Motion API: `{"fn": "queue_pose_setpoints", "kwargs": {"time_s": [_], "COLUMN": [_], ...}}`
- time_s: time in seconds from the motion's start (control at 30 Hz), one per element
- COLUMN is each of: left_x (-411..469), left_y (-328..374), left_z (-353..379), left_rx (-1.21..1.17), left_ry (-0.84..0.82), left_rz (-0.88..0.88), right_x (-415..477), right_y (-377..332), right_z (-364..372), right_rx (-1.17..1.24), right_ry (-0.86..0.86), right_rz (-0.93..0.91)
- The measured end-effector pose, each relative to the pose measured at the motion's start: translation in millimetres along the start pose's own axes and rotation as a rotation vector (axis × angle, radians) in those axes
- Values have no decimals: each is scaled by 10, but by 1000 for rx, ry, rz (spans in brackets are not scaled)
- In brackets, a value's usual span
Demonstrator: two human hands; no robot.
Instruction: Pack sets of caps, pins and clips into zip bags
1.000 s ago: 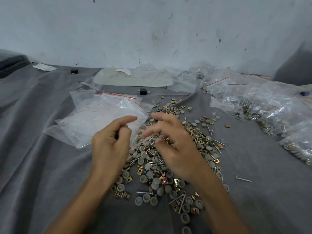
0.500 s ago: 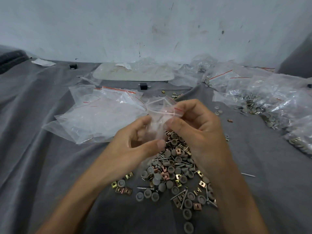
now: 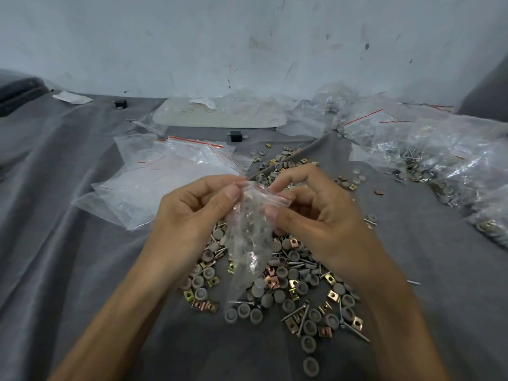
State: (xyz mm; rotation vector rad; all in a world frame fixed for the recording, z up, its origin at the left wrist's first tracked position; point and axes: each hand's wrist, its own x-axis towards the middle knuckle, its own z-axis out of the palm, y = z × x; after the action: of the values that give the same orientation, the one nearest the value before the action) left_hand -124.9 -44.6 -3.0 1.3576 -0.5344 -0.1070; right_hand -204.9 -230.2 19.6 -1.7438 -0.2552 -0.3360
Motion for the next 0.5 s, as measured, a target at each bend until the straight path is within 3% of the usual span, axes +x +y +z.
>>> {"fn": "queue_pose_setpoints", "kwargs": {"time_s": [0.1,0.27,0.4,0.5], "left_x": [21,-1,-17,-19], "left_y": [30,94,107,120], "left_z": [-53,-58,-30,-13], "left_rx": [-82,-159,-190,-19], "left_ry": [47,-131,-120,-118], "left_rz": [-7,-31,-48,-21], "right_x": [-9,24,25,24], "right_y": [-11,-12,-7,16], "right_z": [-40,-3,33,10], "right_rx": [94,267,110,16], "right_ry": [-37,114,89,93], "right_rz": [57,42,78,70]}}
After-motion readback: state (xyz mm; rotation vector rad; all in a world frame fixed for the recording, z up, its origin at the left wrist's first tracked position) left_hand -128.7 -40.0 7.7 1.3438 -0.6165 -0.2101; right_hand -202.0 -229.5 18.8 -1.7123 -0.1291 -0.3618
